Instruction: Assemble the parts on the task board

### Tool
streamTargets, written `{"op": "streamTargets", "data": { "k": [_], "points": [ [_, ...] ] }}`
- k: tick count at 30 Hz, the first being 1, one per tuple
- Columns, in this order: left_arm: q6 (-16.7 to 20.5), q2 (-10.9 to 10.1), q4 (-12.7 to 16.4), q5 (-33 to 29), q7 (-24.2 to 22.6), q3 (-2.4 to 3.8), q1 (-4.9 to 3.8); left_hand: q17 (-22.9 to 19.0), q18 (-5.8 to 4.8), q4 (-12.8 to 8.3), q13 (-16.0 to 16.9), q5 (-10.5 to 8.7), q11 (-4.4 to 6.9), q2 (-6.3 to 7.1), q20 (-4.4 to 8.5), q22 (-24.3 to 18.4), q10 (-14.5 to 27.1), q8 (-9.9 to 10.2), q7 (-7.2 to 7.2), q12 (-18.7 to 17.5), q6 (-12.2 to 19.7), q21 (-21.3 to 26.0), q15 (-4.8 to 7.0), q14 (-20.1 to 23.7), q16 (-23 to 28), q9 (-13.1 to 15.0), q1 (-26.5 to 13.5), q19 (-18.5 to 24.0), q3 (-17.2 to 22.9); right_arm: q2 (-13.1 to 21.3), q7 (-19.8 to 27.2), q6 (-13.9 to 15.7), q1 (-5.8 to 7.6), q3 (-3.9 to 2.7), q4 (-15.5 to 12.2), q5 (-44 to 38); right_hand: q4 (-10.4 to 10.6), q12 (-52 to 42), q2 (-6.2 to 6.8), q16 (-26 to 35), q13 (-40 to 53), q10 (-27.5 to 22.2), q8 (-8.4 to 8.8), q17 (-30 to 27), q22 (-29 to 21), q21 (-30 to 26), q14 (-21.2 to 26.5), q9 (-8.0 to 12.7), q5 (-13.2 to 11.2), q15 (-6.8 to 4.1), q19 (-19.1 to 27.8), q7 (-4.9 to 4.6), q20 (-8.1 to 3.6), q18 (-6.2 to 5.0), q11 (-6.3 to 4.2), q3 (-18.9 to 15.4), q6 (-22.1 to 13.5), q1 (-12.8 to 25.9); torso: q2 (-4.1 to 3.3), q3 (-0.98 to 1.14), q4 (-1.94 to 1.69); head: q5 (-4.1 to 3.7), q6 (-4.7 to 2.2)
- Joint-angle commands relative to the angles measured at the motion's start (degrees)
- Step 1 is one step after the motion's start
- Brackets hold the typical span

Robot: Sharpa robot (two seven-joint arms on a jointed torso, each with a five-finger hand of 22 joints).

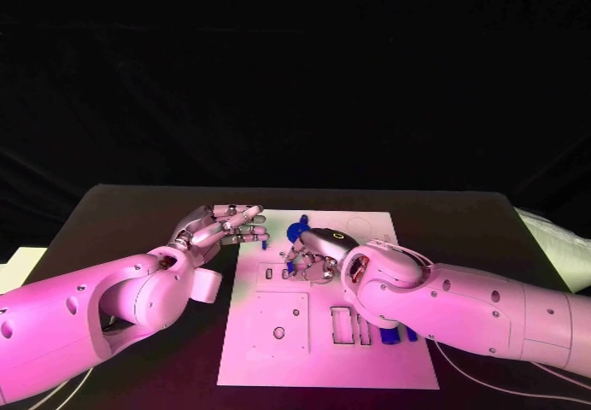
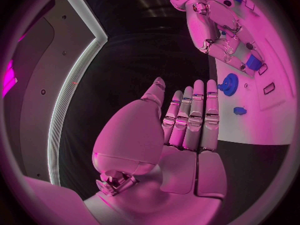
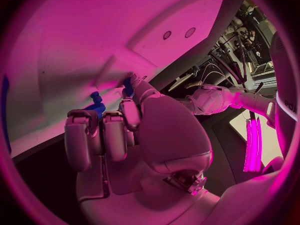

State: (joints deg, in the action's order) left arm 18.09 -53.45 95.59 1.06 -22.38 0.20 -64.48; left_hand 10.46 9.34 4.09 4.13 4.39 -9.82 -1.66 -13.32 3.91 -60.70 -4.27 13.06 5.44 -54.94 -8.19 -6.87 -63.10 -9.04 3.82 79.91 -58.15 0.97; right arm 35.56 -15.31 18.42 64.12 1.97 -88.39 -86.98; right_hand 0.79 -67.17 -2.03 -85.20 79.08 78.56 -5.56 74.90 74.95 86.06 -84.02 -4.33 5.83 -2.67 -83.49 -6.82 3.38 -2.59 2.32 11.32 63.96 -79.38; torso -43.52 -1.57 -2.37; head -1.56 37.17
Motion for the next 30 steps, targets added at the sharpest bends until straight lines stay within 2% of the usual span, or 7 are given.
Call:
{"op": "streamTargets", "data": {
  "k": [1,8,14,24,30],
  "points": [
    [-1.1,0.13,0.1,-0.21,-0.89,0.03,-0.01,0.06,1.14,-0.41,-0.09,-0.15,-0.09,-0.22,-0.07,-0.03,0.4,0.16,0.11,-0.24,0.19,0.18,-0.25,-0.18,0.22,-0.07,0.19,-0.32,-0.01,0.32,-1.43,-2.1,-0.13,0.07,-0.07,-2.85,1.03,0.23,-0.32,0.28,-6.19,1.41,-1.78,6.82,5.5,-0.19,-4.22,-0.83,0.3,-0.47,0.25,1.65,0.0,0.26,-1.73,0.54,1.95,0.88,-0.01,0.05,0.0,0.12,0.16],
    [-1.2,0.23,-0.03,-0.21,-0.89,0.03,-0.01,0.06,1.14,-0.41,-0.09,-0.15,-0.09,-0.22,-0.07,-0.03,0.4,0.16,0.11,-0.24,0.19,0.18,-0.25,-0.18,0.22,-0.07,0.19,-0.32,-0.01,1.22,-1.18,-2.7,-0.36,0.07,-0.93,-3.6,0.99,0.23,-0.13,0.3,-6.17,1.42,-1.79,6.8,5.51,-0.2,-4.22,-0.82,0.36,-0.48,0.24,1.68,-0.01,0.26,-1.76,0.53,1.97,1.0,-0.01,0.03,-0.02,-0.1,0.21],
    [-1.21,0.21,-0.04,-0.27,-0.88,0.03,-0.01,0.06,1.14,-0.41,-0.09,-0.15,-0.09,-0.22,-0.07,-0.03,0.4,0.16,0.11,-0.24,0.19,0.18,-0.25,-0.18,0.22,-0.07,0.19,-0.32,-0.01,1.71,-1.24,-3.89,-0.54,0.07,-1.48,-3.79,0.98,0.21,0.15,0.33,-6.13,1.44,-1.82,6.76,5.51,-0.21,-4.22,-0.82,0.19,-0.5,0.23,1.68,-0.02,0.26,-1.77,0.49,2.0,1.25,-0.02,-0.01,0.15,0.03,0.33],
    [-1.19,0.2,0.03,-0.3,-0.86,0.03,-0.01,0.15,1.14,-0.62,-0.1,-0.16,-0.11,-0.33,-0.06,-0.02,0.47,0.2,0.14,-0.31,0.25,0.28,-0.25,-0.24,0.28,-0.07,0.25,-0.42,0.08,1.38,-1.92,-5.07,-0.6,0.09,-1.2,-3.87,1.26,1.22,1.04,0.52,-6.78,0.99,-1.71,6.53,5.37,-0.31,-4.18,-0.72,-0.04,-0.47,0.31,1.58,-0.02,0.23,-1.7,0.18,1.8,2.33,-0.03,-0.04,-0.03,0.0,0.47],
    [-1.18,0.15,0.04,-0.3,-0.85,0.03,-0.01,0.15,1.14,-0.62,-0.1,-0.16,-0.11,-0.33,-0.06,-0.02,0.47,0.2,0.14,-0.31,0.25,0.28,-0.25,-0.24,0.28,-0.07,0.25,-0.42,0.08,1.29,-2.27,-4.69,-0.6,0.1,-1.07,-4.24,1.37,6.09,2.13,0.88,-10.21,-1.36,-0.71,6.05,4.76,-0.63,-4.07,-0.22,0.23,-0.15,0.73,0.91,0.15,0.1,-1.24,0.03,0.19,2.98,-0.02,-0.05,0.05,0.05,0.52]
  ]
}}
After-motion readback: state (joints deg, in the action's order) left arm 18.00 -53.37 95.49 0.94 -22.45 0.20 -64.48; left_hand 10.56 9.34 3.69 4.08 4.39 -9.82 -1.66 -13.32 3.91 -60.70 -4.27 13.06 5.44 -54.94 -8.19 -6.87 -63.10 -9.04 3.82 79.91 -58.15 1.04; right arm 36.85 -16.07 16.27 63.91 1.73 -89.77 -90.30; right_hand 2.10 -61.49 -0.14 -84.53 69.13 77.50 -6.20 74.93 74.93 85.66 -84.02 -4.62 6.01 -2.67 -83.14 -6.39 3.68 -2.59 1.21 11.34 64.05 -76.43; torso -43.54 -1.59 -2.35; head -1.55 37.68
